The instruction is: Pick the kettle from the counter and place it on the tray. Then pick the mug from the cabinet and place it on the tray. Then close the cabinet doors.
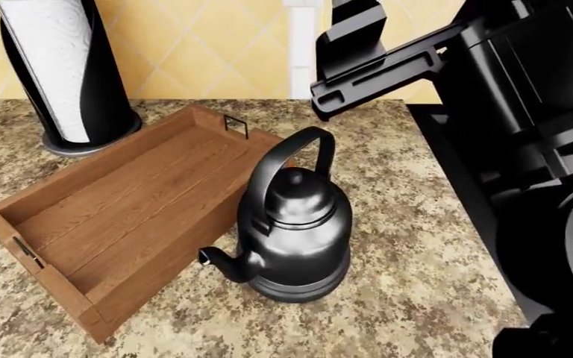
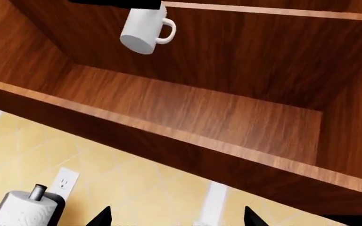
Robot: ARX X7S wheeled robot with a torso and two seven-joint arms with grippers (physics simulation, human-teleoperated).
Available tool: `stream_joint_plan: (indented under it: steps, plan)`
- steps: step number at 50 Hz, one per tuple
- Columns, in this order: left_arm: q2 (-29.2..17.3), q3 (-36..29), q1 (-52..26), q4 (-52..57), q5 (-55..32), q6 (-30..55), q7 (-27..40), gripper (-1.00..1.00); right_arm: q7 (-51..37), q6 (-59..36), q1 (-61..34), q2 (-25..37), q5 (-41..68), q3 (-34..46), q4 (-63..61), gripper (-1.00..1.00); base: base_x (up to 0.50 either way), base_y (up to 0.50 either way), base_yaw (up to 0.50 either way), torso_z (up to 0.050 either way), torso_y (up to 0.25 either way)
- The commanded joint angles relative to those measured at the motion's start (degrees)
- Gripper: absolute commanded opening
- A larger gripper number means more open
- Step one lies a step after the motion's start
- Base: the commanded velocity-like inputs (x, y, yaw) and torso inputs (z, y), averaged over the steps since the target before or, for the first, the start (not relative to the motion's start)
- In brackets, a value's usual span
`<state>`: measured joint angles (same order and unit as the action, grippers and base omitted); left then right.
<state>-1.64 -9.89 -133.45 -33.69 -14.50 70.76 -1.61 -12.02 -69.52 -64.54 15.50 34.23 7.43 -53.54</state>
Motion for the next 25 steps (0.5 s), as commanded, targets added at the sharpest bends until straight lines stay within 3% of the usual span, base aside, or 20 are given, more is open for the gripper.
stream_joint_plan:
  steps: [1, 4, 9, 14, 25]
  plan:
    - [-2.29, 4.2, 2.18, 20.31, -2.63, 15.66, 2.23, -1.0, -0.33, 1.62, 1.54, 0.48, 0.07, 0.37, 0.28, 1.0, 0.0, 0.0, 0.0, 0.0, 0.0]
    - [-3.18, 4.99, 3.46, 25.01, -5.41, 19.17, 4.09, -1.0, -0.4, 2.16, 1.76, 0.58, -0.12, 0.78, 0.62, 1.0, 0.0, 0.0, 0.0, 0.0, 0.0]
    - [-9.08, 4.57, 4.44, 26.47, -29.98, 19.18, 22.44, -1.0, -0.69, 2.27, 1.78, 0.62, -0.04, 1.05, 0.76, 1.0, 0.0, 0.0, 0.0, 0.0, 0.0]
    - [-13.15, 3.68, 6.45, 28.88, -47.18, 19.05, 35.24, -1.0, -0.78, 2.99, 2.09, 0.72, -0.2, 1.58, 1.18, 1.0, 0.0, 0.0, 0.0, 0.0, 0.0]
    - [-18.22, 4.07, 15.05, 34.07, -58.21, 17.95, 43.03, -1.0, -0.69, 5.07, 3.49, 1.08, -0.51, 2.44, 2.03, 1.0, 0.0, 0.0, 0.0, 0.0, 0.0]
